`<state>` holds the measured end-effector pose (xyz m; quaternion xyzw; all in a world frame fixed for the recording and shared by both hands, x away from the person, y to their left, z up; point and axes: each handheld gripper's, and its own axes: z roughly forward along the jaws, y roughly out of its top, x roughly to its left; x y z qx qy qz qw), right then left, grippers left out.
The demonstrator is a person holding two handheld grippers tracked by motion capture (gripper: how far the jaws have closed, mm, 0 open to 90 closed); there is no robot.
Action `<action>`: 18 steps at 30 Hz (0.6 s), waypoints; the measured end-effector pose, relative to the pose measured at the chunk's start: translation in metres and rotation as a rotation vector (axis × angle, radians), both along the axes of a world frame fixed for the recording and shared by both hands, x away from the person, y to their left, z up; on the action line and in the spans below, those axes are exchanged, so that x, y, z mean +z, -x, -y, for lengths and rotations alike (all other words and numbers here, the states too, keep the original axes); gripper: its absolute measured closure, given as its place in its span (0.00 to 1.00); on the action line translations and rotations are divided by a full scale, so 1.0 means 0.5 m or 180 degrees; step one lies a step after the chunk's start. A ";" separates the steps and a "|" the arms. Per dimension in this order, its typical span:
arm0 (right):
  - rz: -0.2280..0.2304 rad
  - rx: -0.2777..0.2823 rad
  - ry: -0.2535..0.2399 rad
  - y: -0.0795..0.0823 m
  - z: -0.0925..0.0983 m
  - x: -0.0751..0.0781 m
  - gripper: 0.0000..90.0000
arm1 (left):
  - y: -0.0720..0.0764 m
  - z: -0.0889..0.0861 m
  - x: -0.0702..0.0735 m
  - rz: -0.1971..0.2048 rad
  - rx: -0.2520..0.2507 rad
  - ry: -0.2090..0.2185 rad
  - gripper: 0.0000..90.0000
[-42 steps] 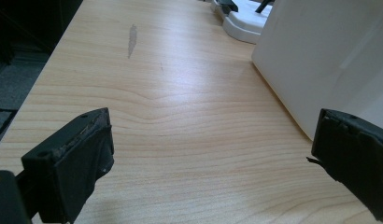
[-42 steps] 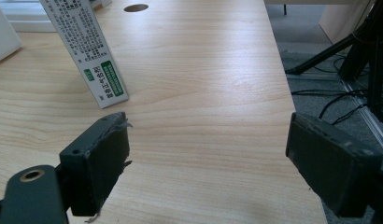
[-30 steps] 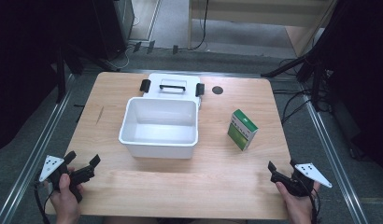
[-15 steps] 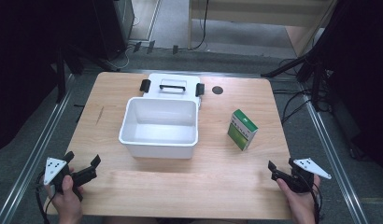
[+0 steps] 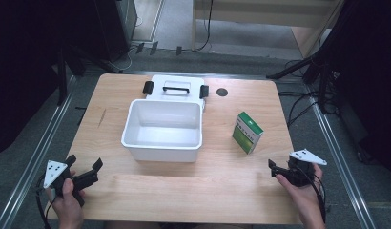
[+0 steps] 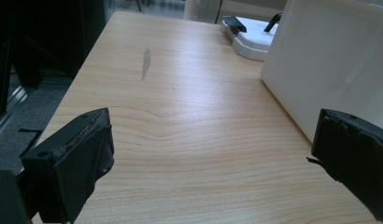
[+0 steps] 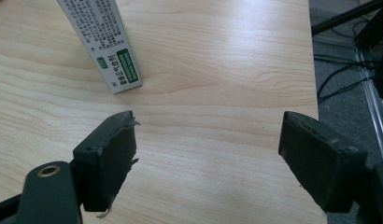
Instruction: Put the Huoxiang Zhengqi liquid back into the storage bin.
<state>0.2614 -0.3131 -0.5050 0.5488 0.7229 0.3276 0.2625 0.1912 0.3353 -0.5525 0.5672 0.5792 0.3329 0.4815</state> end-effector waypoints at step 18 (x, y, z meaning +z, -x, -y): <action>-0.0999 0.0422 0.0795 -0.082 -0.045 0.063 0.19 | -0.004 0.003 0.001 -0.0062 -0.0003 -0.0041 0.00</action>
